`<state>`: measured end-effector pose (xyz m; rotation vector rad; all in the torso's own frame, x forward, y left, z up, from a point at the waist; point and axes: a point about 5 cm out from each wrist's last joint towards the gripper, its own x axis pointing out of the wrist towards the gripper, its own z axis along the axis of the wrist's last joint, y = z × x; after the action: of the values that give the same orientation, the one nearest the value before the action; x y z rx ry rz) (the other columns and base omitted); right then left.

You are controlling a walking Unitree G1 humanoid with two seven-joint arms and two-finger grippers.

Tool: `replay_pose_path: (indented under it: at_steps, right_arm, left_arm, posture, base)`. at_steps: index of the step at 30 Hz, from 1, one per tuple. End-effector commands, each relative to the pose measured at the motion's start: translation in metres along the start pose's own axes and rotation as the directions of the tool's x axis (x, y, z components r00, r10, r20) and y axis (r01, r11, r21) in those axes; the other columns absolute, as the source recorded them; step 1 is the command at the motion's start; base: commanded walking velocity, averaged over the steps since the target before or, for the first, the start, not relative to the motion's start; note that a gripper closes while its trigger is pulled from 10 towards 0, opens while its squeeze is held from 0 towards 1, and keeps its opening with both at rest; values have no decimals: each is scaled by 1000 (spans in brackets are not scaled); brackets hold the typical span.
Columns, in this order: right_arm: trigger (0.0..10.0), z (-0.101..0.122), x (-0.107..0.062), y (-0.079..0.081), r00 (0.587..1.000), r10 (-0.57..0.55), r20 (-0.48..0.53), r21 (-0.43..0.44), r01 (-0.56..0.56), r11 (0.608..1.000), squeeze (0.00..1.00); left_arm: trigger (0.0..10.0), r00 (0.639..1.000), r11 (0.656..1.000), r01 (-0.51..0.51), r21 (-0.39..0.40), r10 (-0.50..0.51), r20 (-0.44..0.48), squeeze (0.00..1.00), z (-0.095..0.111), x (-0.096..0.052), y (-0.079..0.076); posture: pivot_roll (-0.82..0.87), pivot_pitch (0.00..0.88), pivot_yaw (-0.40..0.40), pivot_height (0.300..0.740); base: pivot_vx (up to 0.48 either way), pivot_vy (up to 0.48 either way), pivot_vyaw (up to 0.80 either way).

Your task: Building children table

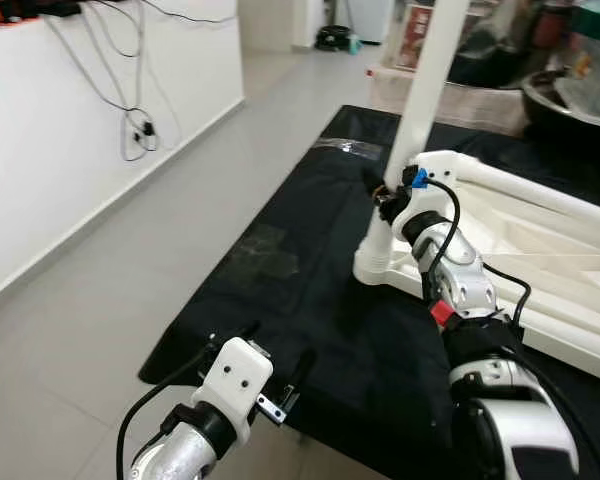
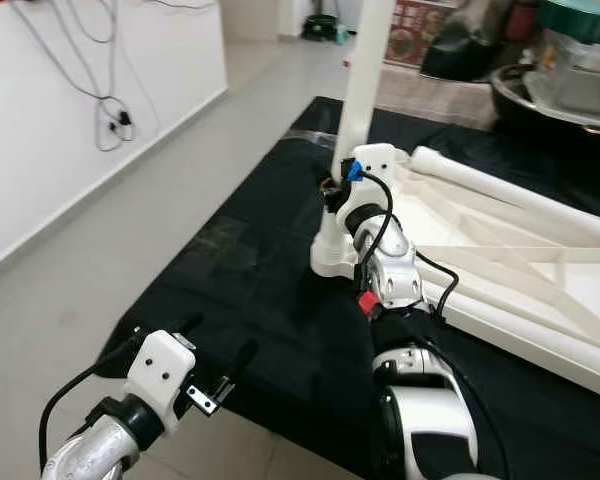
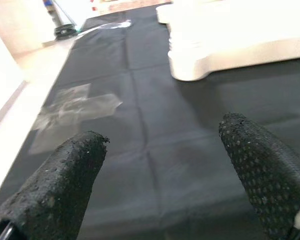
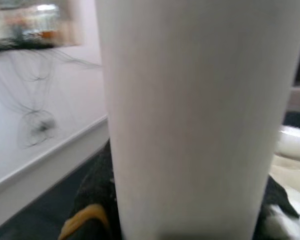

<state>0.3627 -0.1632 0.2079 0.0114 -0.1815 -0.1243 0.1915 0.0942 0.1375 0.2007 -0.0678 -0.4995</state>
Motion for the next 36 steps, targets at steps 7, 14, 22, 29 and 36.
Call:
replay_pose_path:
  at_steps: [7, 14, 22, 29, 36]
  right_arm:
    - [0, -2, -14, -6, 971, -231, -63, 12, 232, 973, 0]
    - [10000, 19, 3, 1, 990, 24, 136, 40, -30, 999, 0]
    - [10000, 12, 10, -5, 849, 525, 61, 158, -528, 834, 0]
    - [10000, 1, 2, -13, 528, 849, -34, 217, -825, 522, 0]
    - [2353, 7, 10, 9, 381, 925, -9, 220, -901, 373, 0]
  left_arm:
    - [10000, 1000, 1000, 9, -11, -9, -18, 0, -4, 0, -4]
    - [10000, 1000, 1000, 0, -15, 0, -22, 0, -5, 0, -3]
    - [10000, 1000, 1000, -4, -14, 4, -19, 0, -6, 1, -2]
    - [10000, 1000, 1000, -6, -8, 5, -18, 0, -5, 1, -1]
    - [10000, 1000, 1000, -8, -5, 8, -17, 0, -4, 1, 0]
  posture:
    - [136, 70, -49, 740]
    - [131, 76, -51, 740]
    - [133, 77, -52, 740]
    - [141, 75, -55, 740]
    - [153, 77, -53, 740]
  base:
    - [0, 0, 0]
    - [0, 0, 0]
    - [0, 0, 0]
    - [0, 0, 0]
    - [0, 0, 0]
